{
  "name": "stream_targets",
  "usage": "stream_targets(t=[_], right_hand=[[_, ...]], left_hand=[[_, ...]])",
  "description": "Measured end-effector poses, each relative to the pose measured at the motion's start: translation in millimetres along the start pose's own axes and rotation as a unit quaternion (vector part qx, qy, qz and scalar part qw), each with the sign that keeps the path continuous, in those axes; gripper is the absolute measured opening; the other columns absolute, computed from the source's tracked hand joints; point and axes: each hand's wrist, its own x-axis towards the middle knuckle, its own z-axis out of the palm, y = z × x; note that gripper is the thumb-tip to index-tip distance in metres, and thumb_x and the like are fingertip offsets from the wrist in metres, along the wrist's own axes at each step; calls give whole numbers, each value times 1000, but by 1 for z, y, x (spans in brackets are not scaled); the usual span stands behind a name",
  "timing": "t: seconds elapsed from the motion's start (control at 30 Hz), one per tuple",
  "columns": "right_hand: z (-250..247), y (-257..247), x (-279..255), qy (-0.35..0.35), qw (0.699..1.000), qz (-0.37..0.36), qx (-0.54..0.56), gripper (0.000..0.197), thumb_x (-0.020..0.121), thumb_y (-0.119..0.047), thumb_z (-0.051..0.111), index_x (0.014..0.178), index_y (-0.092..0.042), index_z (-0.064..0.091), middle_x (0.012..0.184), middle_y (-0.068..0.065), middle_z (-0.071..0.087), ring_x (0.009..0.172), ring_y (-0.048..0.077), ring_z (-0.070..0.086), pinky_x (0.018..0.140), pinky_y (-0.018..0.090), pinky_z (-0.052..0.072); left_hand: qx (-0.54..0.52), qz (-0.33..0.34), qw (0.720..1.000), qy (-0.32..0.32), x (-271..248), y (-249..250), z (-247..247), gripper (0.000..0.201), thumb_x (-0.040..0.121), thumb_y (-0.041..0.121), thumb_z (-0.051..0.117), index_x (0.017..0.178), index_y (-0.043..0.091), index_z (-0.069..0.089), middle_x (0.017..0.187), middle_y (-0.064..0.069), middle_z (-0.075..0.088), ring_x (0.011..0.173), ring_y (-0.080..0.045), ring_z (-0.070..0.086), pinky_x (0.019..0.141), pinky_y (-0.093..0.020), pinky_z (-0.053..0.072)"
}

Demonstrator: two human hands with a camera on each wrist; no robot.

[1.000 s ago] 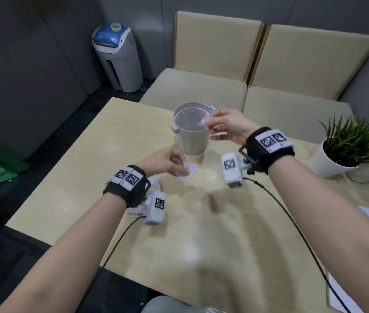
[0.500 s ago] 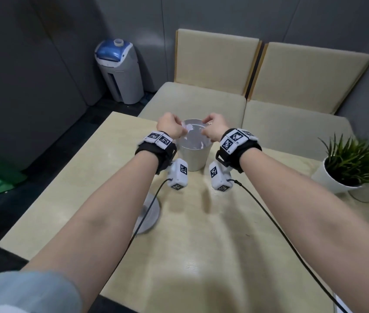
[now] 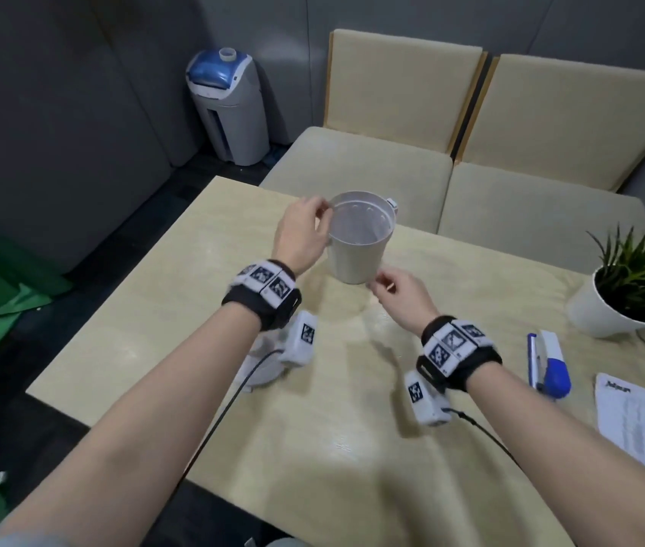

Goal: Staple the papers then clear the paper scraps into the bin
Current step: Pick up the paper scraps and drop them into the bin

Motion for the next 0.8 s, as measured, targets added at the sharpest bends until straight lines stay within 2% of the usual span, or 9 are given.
stream_targets(t=[0.07,0.13,0.2,0.27,0.37,0.43,0.53,0.67,0.8], right_hand=[[24,27,-22,-82,986,2,-143,29,94,-21,45,118,-18,61,124,4,61,116,25,56,98,36,41],[43,43,-44,-166,962,-12,-214,47,97,-33,37,143,-22,38,152,-1,36,139,19,35,114,41,25],[57,53,-61,-225,937,-38,-264,59,98,-47,25,152,-24,15,161,-6,9,148,14,12,120,47,5],[63,58,-73,-250,914,-54,-315,65,97,-54,15,153,-22,4,161,-6,-3,149,12,1,120,48,-3],[55,69,-94,-244,899,-56,-360,71,93,-59,6,152,-21,-4,156,-6,-14,149,11,-3,120,49,-6],[44,79,-109,-241,894,-54,-373,76,87,-61,-4,151,-21,-7,151,-7,-20,148,11,-6,120,49,-7],[28,91,-127,-216,908,-35,-356,77,84,-65,-6,149,-24,-11,151,-5,-22,146,12,-11,118,45,-12],[5,118,-134,-102,951,82,-278,65,97,-52,12,151,-22,-7,156,-3,-19,148,14,-10,121,40,-5],[-4,144,-141,-47,951,201,-232,68,99,-49,19,153,-14,2,161,5,-9,149,19,-7,122,41,-1]], left_hand=[[86,10,995,-47,-46,-29,3,22,94,25,48,106,17,64,105,-6,62,102,-26,58,90,-41,44],[179,8,974,-139,-93,-58,9,25,93,31,47,112,23,61,113,-2,58,111,-24,53,96,-40,37],[220,31,951,-216,-134,-80,13,32,91,40,41,113,28,61,118,1,58,118,-24,51,101,-42,32],[250,85,931,-252,-162,-94,15,41,85,43,35,108,30,66,117,2,64,117,-26,57,101,-49,38],[307,128,899,-285,-189,-93,24,50,89,43,33,119,20,64,125,-1,66,121,-23,59,102,-55,40],[314,126,883,-326,-204,-87,38,68,96,52,19,144,7,36,151,-11,38,142,-24,33,117,-52,17],[316,53,873,-368,-216,-80,57,89,86,63,-7,149,1,-4,159,-18,-5,149,-28,-6,119,-42,-11],[288,-23,892,-348,-220,-58,88,92,88,68,3,146,0,-15,155,-17,-23,147,-31,-18,121,-42,-9],[260,-9,893,-366,-216,-31,111,103,70,71,-13,146,1,-17,156,-19,-21,146,-31,-20,120,-43,-10]])
